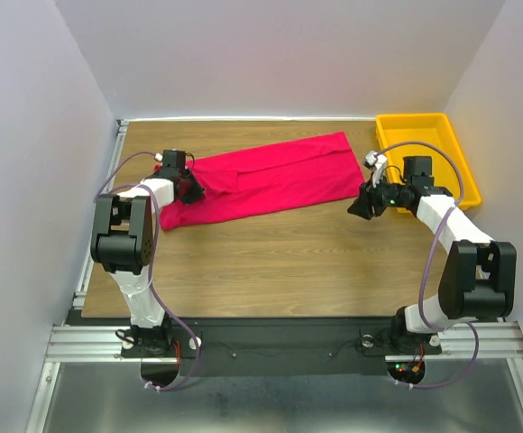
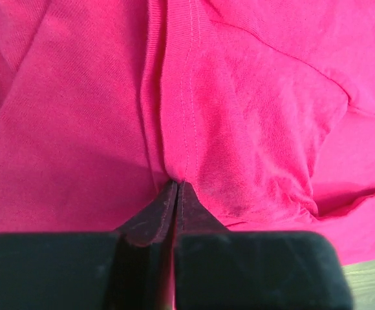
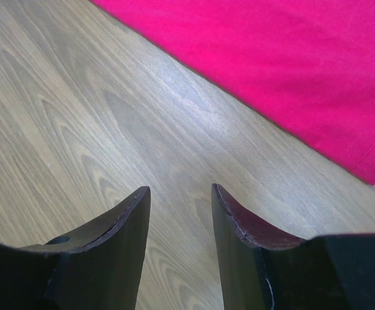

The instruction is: Fold and stack the t-shirts

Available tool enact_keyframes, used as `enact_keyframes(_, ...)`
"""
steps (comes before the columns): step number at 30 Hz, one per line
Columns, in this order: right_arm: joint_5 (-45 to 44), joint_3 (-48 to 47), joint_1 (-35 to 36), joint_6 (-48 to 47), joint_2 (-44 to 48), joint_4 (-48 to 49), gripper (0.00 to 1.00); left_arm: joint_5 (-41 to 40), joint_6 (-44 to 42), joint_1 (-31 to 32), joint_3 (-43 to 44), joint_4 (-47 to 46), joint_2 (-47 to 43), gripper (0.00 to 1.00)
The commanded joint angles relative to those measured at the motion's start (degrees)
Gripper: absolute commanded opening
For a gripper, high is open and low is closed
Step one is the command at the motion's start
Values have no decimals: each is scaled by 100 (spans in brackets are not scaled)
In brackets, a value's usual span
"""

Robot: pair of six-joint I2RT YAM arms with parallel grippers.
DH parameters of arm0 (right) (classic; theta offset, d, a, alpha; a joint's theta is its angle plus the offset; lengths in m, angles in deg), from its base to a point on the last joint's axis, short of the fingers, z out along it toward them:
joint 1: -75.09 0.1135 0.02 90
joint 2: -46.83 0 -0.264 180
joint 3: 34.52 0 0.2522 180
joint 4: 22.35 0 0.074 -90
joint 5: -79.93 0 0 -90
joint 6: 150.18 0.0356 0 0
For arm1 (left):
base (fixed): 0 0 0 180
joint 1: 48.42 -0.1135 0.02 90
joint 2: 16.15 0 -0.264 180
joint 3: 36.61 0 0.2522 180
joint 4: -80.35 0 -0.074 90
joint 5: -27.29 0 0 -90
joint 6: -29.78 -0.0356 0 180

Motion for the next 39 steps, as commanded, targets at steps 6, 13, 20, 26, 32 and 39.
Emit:
enact_keyframes(6, 141, 3, -51, -68, 200, 189, 49, -18, -179, 32, 645, 296, -274, 0)
enact_keyframes(13, 132, 3, -77, -86, 209, 189, 49, 343, -38, 32, 1278, 384, 59, 0)
enact_keyframes(20, 124, 11, -112, -94, 218, 189, 49, 528, -90, 32, 2147, 595, 709, 0)
enact_keyframes(26, 124, 11, -139, -94, 218, 189, 49, 809, -337, 32, 2886, 841, 1316, 1)
enact_keyframes(32, 124, 20, -165, -94, 192, 189, 49, 1178, -985, 41, 3300, 859, 1589, 21)
enact_keyframes(39, 167, 20, -174, -94, 165, 181, 49, -366, -1821, 103, 3012, 728, 748, 40)
